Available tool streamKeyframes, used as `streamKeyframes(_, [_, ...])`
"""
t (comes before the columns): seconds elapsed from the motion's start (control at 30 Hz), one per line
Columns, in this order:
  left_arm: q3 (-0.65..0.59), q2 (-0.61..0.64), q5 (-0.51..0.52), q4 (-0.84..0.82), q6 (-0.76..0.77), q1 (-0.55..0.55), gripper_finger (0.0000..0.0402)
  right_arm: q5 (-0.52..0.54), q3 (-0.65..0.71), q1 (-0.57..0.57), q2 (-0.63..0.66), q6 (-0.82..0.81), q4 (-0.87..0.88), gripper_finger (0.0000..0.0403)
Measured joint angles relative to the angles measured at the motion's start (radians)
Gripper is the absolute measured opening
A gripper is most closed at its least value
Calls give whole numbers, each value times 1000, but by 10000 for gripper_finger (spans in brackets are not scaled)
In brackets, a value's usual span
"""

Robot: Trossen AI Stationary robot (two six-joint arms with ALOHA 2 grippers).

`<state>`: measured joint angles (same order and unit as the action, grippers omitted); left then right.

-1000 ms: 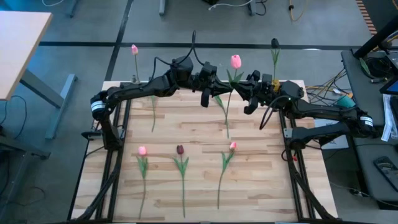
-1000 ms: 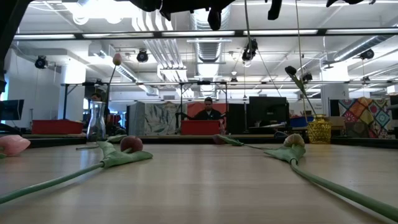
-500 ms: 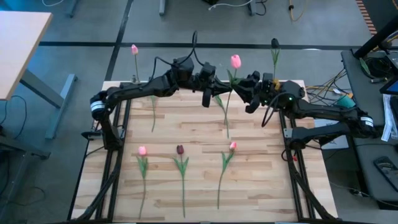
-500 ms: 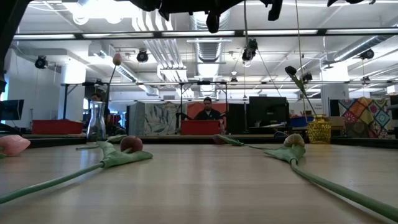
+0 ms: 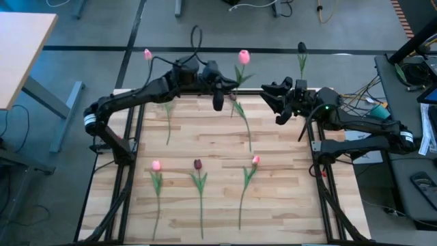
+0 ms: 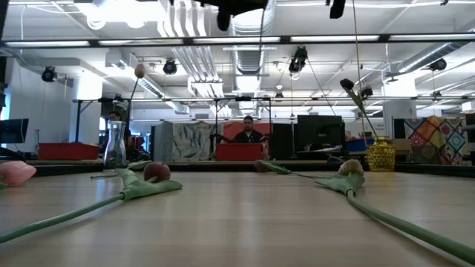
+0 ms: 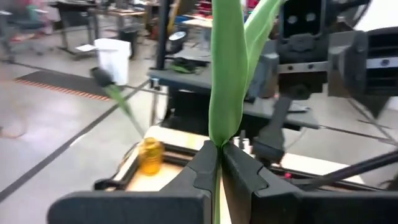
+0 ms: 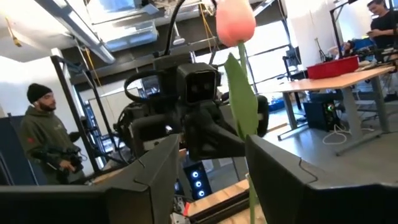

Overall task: Sort flowers into vase by color
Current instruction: Put the top right pink flower into the transparent vase

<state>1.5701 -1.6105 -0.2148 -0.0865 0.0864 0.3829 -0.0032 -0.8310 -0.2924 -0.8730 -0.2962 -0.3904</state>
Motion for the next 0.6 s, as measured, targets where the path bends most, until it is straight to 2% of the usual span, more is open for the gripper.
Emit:
streamKeyframes(0.2, [-182, 129, 79, 16, 20, 36, 0, 1, 0, 0, -6, 1, 19, 160])
streamKeyframes(0.3, [-301, 233, 158, 47, 24, 45, 0, 1, 0, 0, -13, 1, 24, 148])
streamKeyframes(0.4, [-403, 355, 311, 47, 15, 53, 0, 1, 0, 0, -16, 1, 26, 136])
streamKeyframes(0.6, [-555, 608, 704, 34, -40, 54, 0, 2, 0, 0, -19, 1, 28, 115])
